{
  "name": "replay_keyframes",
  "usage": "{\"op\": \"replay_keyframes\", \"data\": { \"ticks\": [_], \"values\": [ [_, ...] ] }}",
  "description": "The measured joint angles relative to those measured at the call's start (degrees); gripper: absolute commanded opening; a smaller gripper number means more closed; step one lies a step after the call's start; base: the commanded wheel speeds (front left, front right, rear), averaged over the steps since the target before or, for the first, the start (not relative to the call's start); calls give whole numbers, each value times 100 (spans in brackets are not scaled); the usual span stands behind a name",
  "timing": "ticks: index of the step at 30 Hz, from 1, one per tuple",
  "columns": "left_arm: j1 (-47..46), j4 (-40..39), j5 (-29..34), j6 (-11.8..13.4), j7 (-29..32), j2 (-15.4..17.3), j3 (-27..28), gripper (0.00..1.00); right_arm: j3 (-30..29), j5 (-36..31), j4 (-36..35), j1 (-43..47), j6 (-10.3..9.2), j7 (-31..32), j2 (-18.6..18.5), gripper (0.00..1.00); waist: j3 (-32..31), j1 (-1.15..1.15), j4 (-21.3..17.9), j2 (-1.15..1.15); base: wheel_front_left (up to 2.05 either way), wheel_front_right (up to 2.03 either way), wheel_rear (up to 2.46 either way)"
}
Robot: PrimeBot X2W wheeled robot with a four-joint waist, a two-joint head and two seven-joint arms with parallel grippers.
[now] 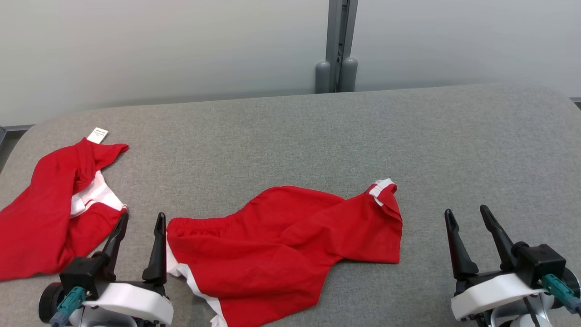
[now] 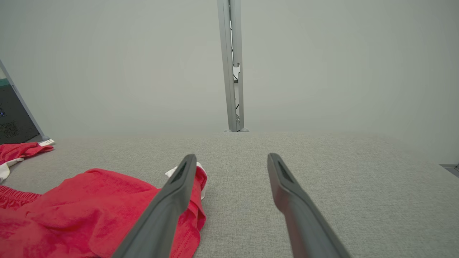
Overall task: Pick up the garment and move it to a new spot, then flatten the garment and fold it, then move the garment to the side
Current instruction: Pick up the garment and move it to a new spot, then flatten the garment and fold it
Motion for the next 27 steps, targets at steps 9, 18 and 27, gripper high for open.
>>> {"op": "replay_keyframes", "data": {
  "ticks": [9,18,27],
  "values": [
    [0,-22,-49,4,22,10,-30,100,3,-42,-41,16,-1,37,24,100,12,0,-18,0,0,0,0],
    [-24,-16,-55,13,49,10,-79,100,316,-59,-45,-45,-1,69,5,100,57,0,12,0,0,0,0],
    [-378,24,-51,-13,63,-91,-220,100,2691,153,302,-352,0,332,-364,100,315,0,264,0,0,0,0]
  ]
}}
